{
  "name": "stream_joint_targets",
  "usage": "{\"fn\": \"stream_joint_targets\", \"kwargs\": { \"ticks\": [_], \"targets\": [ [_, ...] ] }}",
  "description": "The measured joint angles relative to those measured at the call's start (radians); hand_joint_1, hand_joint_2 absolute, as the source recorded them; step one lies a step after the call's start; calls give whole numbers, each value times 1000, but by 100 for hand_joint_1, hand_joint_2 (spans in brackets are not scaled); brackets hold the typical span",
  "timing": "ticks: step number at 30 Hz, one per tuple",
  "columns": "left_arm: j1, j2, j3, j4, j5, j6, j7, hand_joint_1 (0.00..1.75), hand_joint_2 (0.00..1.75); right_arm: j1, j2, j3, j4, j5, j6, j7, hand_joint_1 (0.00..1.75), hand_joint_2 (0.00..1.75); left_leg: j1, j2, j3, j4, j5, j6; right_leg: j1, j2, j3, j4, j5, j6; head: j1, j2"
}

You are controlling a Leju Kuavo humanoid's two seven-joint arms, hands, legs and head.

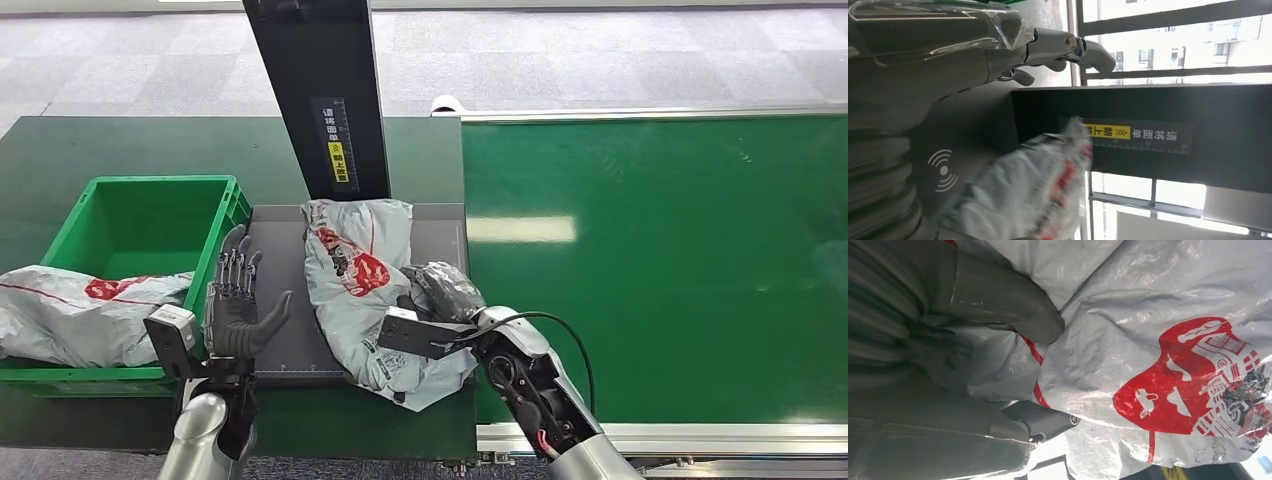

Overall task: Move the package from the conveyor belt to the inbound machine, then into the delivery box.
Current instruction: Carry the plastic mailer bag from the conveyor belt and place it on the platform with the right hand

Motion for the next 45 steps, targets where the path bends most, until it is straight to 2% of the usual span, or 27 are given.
{"fn": "stream_joint_targets", "kwargs": {
  "ticks": [6, 9, 11, 14, 18, 26, 28, 32, 45],
  "targets": [
    [-13, 4, -12, 20, 5, -2, 17, 0, 175, -105, 41, 104, 213, 8, 114, 114, 175, 175, 0, 0, -1, 0, 0, 0, 0, 0, -1, 0, 0, 0, 0, 0],
    [-21, 4, -17, 29, 5, 4, 27, 0, 175, -137, 64, 144, 269, 10, 106, 173, 175, 175, 0, 1, 0, 0, 0, 0, 0, 1, -1, 0, 0, 0, 0, 0],
    [-22, 4, -20, 31, 4, 10, 32, 0, 175, -141, 74, 157, 288, -11, 49, 163, 175, 175, 0, 1, 1, 0, 0, 0, 0, 1, -1, 0, 0, 0, 0, 0],
    [-17, 4, -25, 31, 4, 13, 38, 0, 175, -124, 78, 152, 291, -94, -45, 59, 175, 175, 0, 1, 1, 0, 0, 0, 0, 1, -1, 0, 0, 0, 0, 0],
    [-10, 4, -29, 29, 3, 13, 39, 0, 175, -108, 78, 140, 284, -143, -99, -3, 1, 175, 0, 1, 0, 0, 0, 0, 0, 1, -1, 0, 0, 0, 0, 0],
    [-8, 1, -30, 28, 3, 12, 39, 0, 175, -51, 71, 63, 185, -278, -231, -64, 0, 175, 0, 1, 0, 0, 0, 0, 0, 1, -2, 0, 0, 0, 0, 0],
    [-8, 1, -30, 28, 3, 11, 39, 0, 175, -29, 64, 33, 139, -352, -204, -72, 0, 175, 0, 1, 0, 0, 0, 0, 0, 1, -2, 0, 0, 0, 0, 0],
    [-8, 0, -29, 28, 3, 14, 39, 0, 175, 23, 49, -37, 49, -547, -56, -83, 0, 175, 0, 1, 0, 0, 0, 0, 0, 1, -2, 0, 0, 0, 0, 0],
    [1, 4, -29, 6, -11, 19, 38, 0, 175, 124, -11, -124, -135, -624, -46, -91, 0, 175, 0, 1, 0, 0, 0, 0, 0, 1, -2, 0, 0, 0, 0, 0]
  ]
}}
